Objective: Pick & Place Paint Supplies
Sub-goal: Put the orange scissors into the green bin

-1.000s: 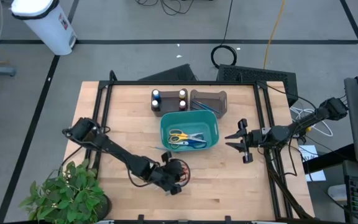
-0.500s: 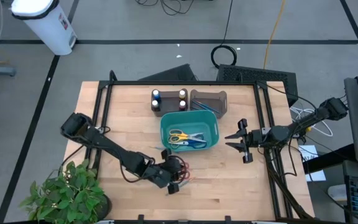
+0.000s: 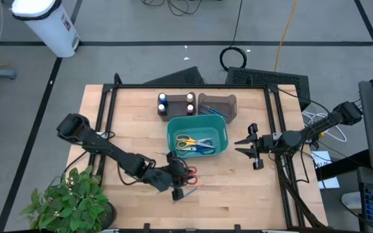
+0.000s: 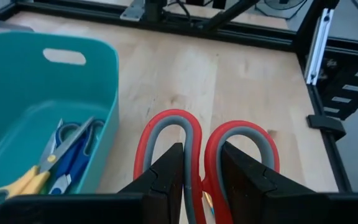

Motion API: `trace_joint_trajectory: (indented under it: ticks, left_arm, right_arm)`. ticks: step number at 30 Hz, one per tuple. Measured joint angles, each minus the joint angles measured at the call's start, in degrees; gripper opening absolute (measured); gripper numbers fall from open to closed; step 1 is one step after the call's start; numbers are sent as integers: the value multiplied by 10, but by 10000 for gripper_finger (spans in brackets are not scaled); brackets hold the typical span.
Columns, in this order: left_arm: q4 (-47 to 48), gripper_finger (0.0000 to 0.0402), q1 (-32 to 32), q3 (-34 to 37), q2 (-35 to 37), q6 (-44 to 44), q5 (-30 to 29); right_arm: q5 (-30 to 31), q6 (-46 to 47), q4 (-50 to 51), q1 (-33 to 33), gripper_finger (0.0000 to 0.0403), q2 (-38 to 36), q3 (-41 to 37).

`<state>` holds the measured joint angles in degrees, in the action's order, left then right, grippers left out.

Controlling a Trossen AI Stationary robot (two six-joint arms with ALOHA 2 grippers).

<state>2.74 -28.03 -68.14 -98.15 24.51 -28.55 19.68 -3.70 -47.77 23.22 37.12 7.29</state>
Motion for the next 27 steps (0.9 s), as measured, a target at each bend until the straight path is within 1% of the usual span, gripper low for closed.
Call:
trace_joint_trajectory:
  ticks: [5, 19, 21, 25, 27]
  left_arm:
    - [0, 97, 0, 0, 15, -17, 0]
    - [-38, 97, 8, 0, 21, -63, 0]
    - [-38, 97, 8, 0, 21, -77, 1]
    - [-60, 97, 7, 0, 21, -140, 2]
    - [-68, 97, 7, 0, 21, -171, 16]
  right_arm:
    - [0, 0, 0, 0, 93, 0, 0]
    - [0, 0, 0, 0, 93, 0, 0]
    - [0, 0, 0, 0, 93, 0, 0]
    - [0, 0, 0, 0, 93, 0, 0]
    - [0, 0, 0, 0, 93, 0, 0]
